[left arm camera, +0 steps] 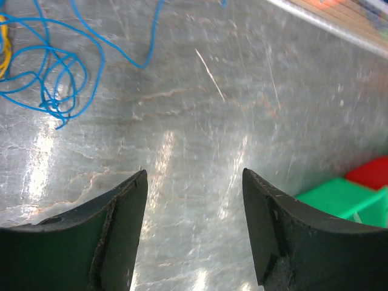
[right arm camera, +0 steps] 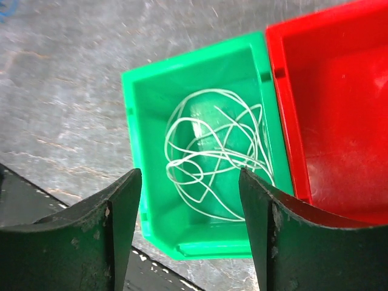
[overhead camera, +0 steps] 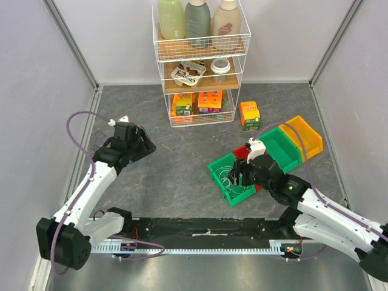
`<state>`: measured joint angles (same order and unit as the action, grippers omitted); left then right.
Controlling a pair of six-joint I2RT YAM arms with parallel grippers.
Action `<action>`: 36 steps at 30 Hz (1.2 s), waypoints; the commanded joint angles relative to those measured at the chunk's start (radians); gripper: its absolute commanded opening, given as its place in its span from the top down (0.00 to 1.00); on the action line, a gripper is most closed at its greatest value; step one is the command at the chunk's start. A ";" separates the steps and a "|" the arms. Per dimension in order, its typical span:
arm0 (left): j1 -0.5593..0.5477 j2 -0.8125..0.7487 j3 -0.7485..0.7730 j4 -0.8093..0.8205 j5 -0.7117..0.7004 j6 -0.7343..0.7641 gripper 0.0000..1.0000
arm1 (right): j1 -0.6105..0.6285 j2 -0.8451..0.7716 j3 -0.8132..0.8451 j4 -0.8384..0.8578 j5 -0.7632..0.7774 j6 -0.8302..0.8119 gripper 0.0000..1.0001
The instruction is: Untangle the cables
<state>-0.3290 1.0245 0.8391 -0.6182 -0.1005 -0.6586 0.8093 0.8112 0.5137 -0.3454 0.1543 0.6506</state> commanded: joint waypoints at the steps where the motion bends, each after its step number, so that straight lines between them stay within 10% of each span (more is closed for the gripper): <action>1: 0.129 0.060 0.017 0.087 0.073 -0.146 0.31 | -0.004 -0.079 0.062 -0.053 -0.002 -0.026 0.27; 10: 0.368 0.434 0.034 0.274 0.311 -0.407 0.34 | -0.002 -0.179 0.072 -0.138 0.005 0.007 0.27; 18: 0.387 0.558 0.058 0.333 0.202 -0.423 0.36 | -0.002 -0.192 0.082 -0.156 0.022 0.011 0.27; 25: 0.395 0.605 0.077 0.396 0.245 -0.404 0.98 | -0.002 -0.161 0.111 -0.167 0.011 0.004 0.28; 36: 0.398 -0.054 0.089 0.282 0.289 -0.202 0.98 | -0.002 -0.127 0.124 -0.158 0.059 -0.020 0.28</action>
<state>0.0643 1.2221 0.8783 -0.3237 0.1383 -0.9997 0.8093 0.6582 0.5884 -0.5110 0.1780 0.6567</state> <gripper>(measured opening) 0.032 0.727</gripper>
